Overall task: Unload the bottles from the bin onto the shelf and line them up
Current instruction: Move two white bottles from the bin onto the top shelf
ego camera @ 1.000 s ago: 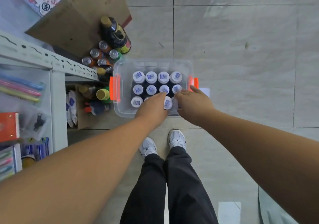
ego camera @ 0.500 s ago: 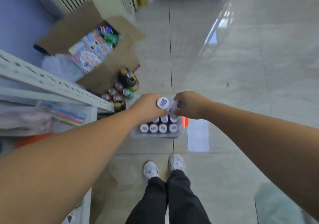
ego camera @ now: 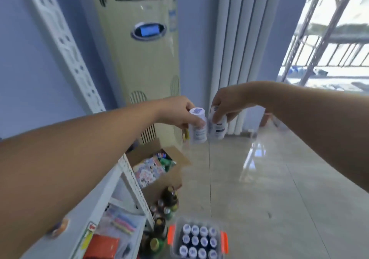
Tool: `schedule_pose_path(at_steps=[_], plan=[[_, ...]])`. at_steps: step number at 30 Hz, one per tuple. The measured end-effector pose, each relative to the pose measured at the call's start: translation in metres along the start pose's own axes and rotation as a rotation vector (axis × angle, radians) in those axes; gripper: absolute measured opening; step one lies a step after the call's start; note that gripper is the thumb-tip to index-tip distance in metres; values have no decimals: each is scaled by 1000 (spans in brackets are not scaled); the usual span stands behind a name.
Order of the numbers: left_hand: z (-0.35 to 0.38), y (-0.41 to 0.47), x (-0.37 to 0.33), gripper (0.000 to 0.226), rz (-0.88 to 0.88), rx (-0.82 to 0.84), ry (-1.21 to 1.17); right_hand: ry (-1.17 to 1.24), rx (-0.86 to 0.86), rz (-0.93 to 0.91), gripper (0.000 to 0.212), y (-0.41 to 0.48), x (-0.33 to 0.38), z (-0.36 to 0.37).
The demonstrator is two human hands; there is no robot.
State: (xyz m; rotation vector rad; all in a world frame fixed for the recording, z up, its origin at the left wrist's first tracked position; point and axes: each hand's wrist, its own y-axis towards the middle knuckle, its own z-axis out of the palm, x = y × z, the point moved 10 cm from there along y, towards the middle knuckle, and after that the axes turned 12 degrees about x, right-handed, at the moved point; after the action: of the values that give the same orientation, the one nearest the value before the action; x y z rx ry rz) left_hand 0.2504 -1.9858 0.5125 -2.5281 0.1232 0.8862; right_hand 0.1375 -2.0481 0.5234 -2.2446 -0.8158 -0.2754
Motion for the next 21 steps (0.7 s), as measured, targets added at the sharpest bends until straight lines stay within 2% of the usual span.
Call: schedule_pose_path(at_steps=[3,5,10,16,21], plan=[[-33,-55,-20,31,10,-106,23,-47,-20,-55,25,-30,42,-23],[-47,-95,-26,28,-7,-189,-11,-66,-34,-111,24,-47,71,-29],[-43,-206,-29,39,-137,-355,-52,-170,-13,-297,12,-87,152,-9],[17,-363,-8,25,-393,-564,-147,-255,97,-557,14,-132,262,79],[90,-506,-2,29,-615,-699,-199,-352,203,-744,15,-189,358,179]])
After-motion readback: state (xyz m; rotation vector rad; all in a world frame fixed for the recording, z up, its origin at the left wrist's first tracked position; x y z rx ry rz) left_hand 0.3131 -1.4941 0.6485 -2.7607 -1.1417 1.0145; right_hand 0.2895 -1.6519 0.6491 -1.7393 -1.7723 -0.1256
